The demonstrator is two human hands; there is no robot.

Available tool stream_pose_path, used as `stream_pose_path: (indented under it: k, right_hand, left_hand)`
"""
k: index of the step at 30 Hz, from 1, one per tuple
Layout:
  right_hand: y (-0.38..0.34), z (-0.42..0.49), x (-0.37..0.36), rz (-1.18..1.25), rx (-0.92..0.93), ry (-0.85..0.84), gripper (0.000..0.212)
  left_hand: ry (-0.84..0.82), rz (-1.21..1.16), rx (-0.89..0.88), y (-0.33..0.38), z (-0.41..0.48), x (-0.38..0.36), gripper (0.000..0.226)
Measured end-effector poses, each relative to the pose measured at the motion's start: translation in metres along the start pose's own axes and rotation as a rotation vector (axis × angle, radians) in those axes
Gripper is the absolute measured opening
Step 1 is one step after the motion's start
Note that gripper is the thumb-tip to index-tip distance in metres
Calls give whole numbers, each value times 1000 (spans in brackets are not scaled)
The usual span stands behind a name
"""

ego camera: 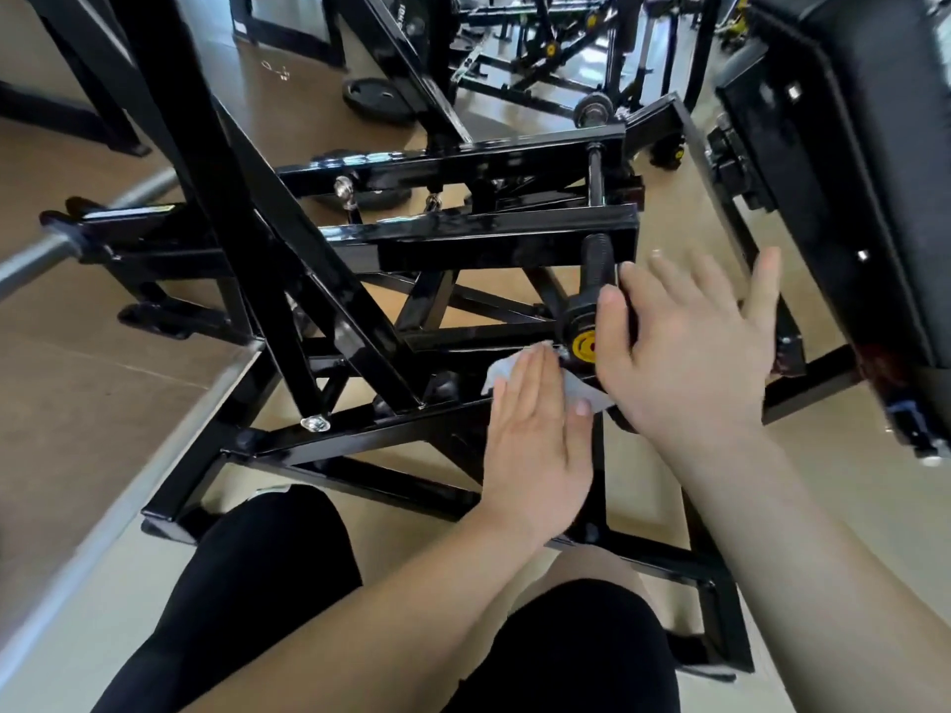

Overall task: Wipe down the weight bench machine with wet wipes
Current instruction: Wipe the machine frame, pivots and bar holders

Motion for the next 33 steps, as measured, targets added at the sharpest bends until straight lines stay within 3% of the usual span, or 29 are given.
stream_pose_path:
  k: [3, 7, 12, 15, 18, 22, 25, 29, 33]
  right_hand:
    - [37, -10, 3, -86, -90, 39, 55]
    - [41, -12, -6, -166, -26, 30, 62]
    - [40, -13, -5, -106, -44, 120, 60]
    - [39, -13, -6, -69, -45, 143, 59]
    - [37, -12, 0, 26, -73, 173, 60]
    - [42, -15, 11, 175, -69, 178, 54]
    - [46, -17, 15, 190, -20, 149, 53]
    - [46, -16, 19, 207, -15, 142, 40]
    - [32, -44, 33, 483, -35, 203, 27]
  left_hand:
    - [-7, 101, -78, -22, 5, 3, 61]
    - [28, 250, 90, -47, 21, 6, 69]
    - [120, 36, -44, -32, -15, 17, 50]
    - [129, -123, 114, -50, -21, 41, 39]
    - [251, -454, 297, -38, -4, 57, 35]
    - [203, -457, -30, 35, 14, 58, 42]
    - [111, -235, -264, 56, 21, 44, 47]
    - [136, -149, -307, 52, 7, 50, 46]
    - [71, -333, -160, 34, -25, 55, 40]
Point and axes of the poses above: each hand's wrist, its own z-axis towards the middle knuckle, its own x-axis out of the back of the hand, y = z × x, the point moved 5 cm from there along z, towards the middle knuckle
